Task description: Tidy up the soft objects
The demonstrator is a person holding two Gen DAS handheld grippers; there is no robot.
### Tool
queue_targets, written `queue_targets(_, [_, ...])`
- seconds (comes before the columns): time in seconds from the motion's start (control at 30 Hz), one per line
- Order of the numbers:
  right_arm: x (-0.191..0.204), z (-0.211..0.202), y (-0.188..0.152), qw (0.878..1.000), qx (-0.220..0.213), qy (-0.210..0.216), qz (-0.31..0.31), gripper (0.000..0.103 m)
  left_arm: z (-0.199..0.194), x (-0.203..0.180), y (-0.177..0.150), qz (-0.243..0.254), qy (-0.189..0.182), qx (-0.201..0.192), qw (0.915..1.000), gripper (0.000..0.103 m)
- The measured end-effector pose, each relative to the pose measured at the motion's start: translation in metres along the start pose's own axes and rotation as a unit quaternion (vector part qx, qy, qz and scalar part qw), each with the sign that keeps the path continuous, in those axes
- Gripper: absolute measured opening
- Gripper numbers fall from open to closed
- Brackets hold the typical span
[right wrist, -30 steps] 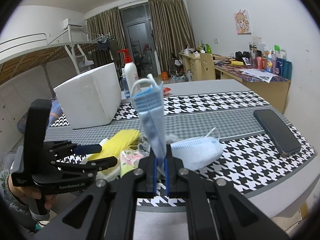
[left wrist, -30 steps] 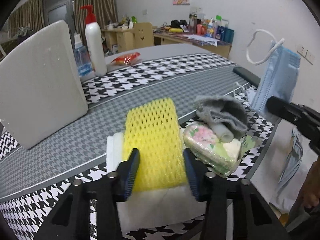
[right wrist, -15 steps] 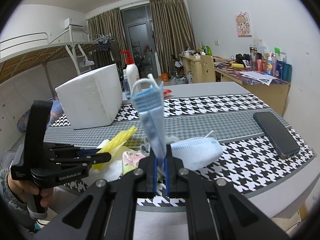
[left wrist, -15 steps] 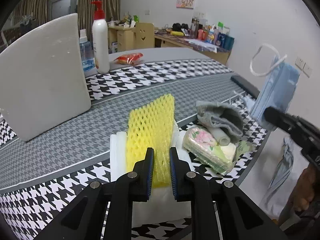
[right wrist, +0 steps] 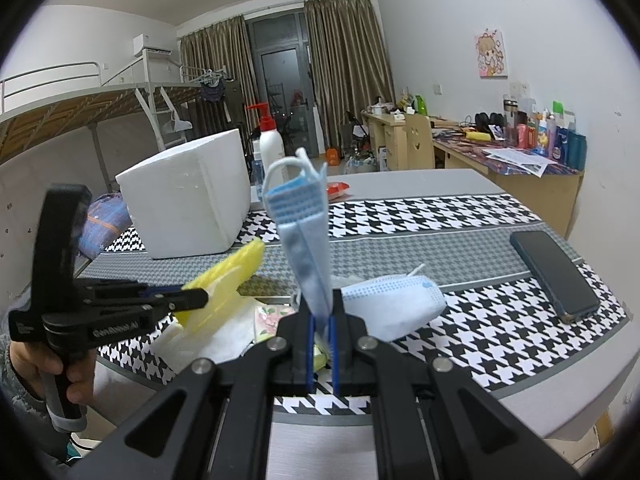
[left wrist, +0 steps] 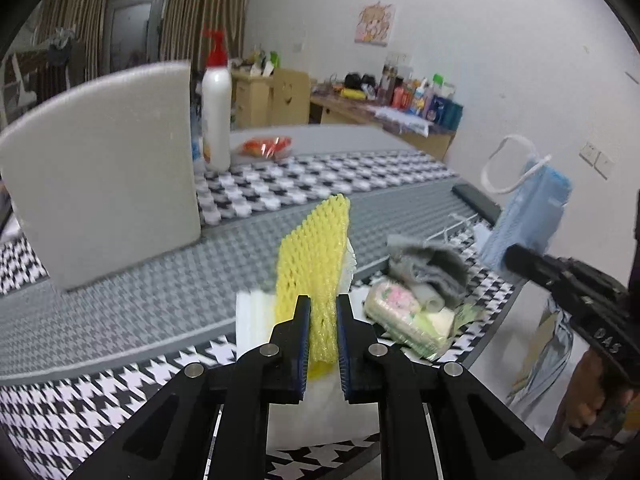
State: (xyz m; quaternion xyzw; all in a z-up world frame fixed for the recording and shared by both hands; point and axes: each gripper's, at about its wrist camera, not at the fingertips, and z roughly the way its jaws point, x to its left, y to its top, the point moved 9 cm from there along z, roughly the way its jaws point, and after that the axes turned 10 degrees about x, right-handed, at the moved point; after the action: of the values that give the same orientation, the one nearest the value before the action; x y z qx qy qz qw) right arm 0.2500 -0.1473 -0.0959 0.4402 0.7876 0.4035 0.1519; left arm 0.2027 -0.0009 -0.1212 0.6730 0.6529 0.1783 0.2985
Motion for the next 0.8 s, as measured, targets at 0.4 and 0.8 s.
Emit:
queue_targets(0.4, [0.004, 0.0, -0.001, 1.0, 0.0, 0.002, -0.004, 0.009, 0.029, -0.004, -0.026, 0.009, -0.004, 0.046, 0.9989, 0.043])
queue_targets(0.8, [0.007, -0.001, 0.0, 1.0, -0.001, 0.001, -0.006, 0.009, 0.025, -0.006, -0.02, 0.005, -0.012, 0.035, 0.9993, 0.016])
